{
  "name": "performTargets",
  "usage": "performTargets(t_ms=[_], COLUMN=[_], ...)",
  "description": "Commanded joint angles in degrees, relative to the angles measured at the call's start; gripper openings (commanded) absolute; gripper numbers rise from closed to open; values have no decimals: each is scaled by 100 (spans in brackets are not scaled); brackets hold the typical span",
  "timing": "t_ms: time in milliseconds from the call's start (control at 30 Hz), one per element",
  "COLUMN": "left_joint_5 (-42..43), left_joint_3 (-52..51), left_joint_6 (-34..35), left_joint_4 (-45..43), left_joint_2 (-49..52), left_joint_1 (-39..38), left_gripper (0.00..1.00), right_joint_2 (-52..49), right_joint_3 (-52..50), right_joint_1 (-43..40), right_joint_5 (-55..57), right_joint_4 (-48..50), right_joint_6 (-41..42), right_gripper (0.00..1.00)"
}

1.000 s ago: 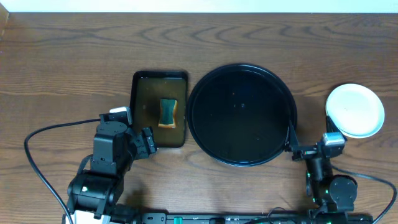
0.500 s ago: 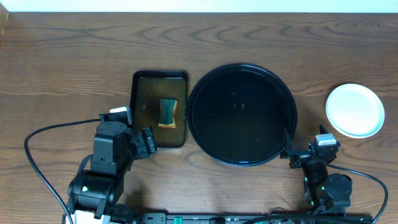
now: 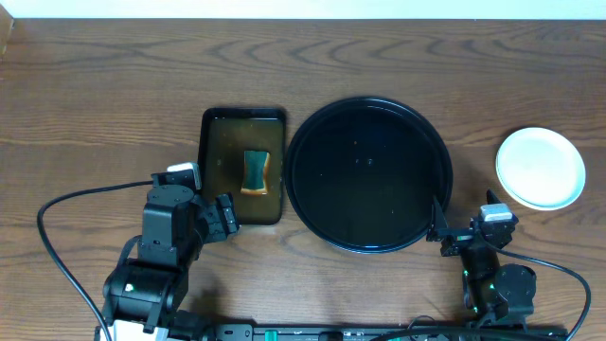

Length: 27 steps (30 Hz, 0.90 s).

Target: Clean dirty plates on tray and stack at the side

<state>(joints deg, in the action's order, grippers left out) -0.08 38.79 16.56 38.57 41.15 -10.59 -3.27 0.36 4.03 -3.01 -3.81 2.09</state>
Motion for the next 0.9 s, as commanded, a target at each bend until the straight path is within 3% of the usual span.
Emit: performTargets(t_ms=[0,567,867], left_joint_5=[-63,-85,-59], left_joint_3=[-42,-48,-776], left_joint_6=[26,-129,-122], left_joint_4=[-4,98,-168], left_joint_2=[-4,-105,-1513], left_joint_1=[28,192,1084], left_gripper=[86,86,86], right_joint_2=[26,26,26], right_joint_3=[-4,-4,-4], right_joint_1=[-63,-63,-63], right_joint_5=[-39,-39,-39], right_joint_4=[-24,-26,-24], right_joint_6=[-44,-44,-44], right_gripper=[99,99,99])
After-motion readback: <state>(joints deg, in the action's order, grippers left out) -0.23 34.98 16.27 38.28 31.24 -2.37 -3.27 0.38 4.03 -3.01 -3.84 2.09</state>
